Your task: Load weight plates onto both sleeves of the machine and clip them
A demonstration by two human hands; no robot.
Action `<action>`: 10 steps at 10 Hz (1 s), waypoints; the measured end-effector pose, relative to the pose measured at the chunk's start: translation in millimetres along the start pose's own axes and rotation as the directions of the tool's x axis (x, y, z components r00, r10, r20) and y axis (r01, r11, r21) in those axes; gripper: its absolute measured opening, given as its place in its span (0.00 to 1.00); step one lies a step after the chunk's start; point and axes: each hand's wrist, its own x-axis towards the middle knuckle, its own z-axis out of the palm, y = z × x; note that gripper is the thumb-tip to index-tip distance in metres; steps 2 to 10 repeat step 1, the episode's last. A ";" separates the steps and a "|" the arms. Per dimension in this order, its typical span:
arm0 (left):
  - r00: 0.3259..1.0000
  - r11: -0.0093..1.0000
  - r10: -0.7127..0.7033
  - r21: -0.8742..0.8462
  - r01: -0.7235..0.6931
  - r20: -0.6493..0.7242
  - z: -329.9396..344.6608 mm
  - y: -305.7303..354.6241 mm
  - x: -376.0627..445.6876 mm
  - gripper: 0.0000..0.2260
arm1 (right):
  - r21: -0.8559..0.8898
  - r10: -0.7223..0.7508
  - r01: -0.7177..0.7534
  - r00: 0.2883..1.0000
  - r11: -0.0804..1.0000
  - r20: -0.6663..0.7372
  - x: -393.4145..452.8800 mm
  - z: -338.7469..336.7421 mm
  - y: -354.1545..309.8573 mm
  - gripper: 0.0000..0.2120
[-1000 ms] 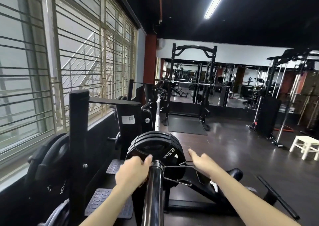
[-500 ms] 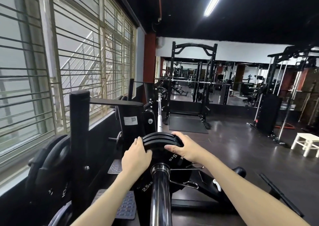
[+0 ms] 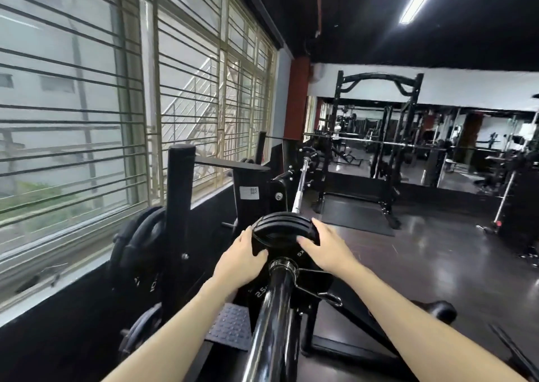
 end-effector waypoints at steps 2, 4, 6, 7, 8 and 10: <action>0.993 0.993 -0.103 -0.055 0.100 -0.064 -11.3 9.1 -36.6 0.19 | -0.063 -0.042 0.034 0.991 0.997 -0.127 -17.2 -6.6 -4.2 0.28; 0.993 0.993 -0.103 -0.055 0.100 -0.064 -11.3 9.1 -36.6 0.19 | -0.063 -0.042 0.034 0.991 0.997 -0.127 -17.2 -6.6 -4.2 0.28; 0.993 0.993 -0.103 -0.055 0.100 -0.064 -11.3 9.1 -36.6 0.19 | -0.063 -0.042 0.034 0.991 0.997 -0.127 -17.2 -6.6 -4.2 0.28; 0.993 0.993 -0.103 -0.055 0.100 -0.064 -11.3 9.1 -36.6 0.19 | -0.063 -0.042 0.034 0.991 0.997 -0.127 -17.2 -6.6 -4.2 0.28; 0.993 0.993 -0.103 -0.055 0.100 -0.064 -11.3 9.1 -36.6 0.19 | -0.063 -0.042 0.034 0.991 0.997 -0.127 -17.2 -6.6 -4.2 0.28; 0.993 0.993 -0.103 -0.055 0.100 -0.064 -11.3 9.1 -36.6 0.19 | -0.063 -0.042 0.034 0.991 0.997 -0.127 -17.2 -6.6 -4.2 0.28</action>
